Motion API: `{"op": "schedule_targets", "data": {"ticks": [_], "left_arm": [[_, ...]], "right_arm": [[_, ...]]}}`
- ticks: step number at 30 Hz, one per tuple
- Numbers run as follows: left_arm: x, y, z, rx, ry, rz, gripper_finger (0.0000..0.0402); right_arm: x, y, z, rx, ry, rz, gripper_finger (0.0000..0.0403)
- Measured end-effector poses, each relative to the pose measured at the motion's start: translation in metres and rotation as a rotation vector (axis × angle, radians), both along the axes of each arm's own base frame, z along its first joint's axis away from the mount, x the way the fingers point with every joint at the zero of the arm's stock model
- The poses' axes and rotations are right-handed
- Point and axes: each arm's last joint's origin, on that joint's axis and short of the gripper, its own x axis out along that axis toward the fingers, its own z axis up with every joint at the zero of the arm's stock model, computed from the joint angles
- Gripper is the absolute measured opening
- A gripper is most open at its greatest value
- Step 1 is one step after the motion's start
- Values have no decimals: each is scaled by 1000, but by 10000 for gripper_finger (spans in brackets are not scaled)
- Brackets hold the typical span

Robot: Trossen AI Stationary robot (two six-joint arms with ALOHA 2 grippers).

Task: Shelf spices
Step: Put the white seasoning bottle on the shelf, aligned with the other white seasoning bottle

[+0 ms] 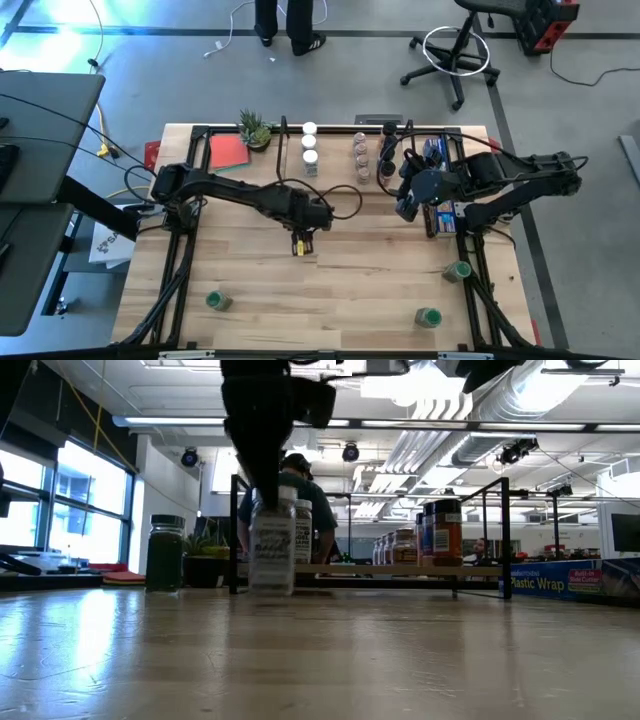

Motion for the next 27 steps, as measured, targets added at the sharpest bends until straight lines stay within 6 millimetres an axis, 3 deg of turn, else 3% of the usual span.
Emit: {"op": "schedule_targets", "data": {"ticks": [5,9,17,22,27], "left_arm": [[8,11,25,58,-43,-94,197],[10,42,40,150,-37,-98,197],[5,104,40,169,3,-92,197],[3,122,40,175,0,-77,198],[2,129,40,179,2,-58,236]], "right_arm": [[0,0,0,0,0,0,275],[0,0,0,0,0,-1,275],[0,0,0,9,-6,-11,275],[0,0,0,18,-12,-22,275],[0,0,0,19,-12,-22,275]]}}
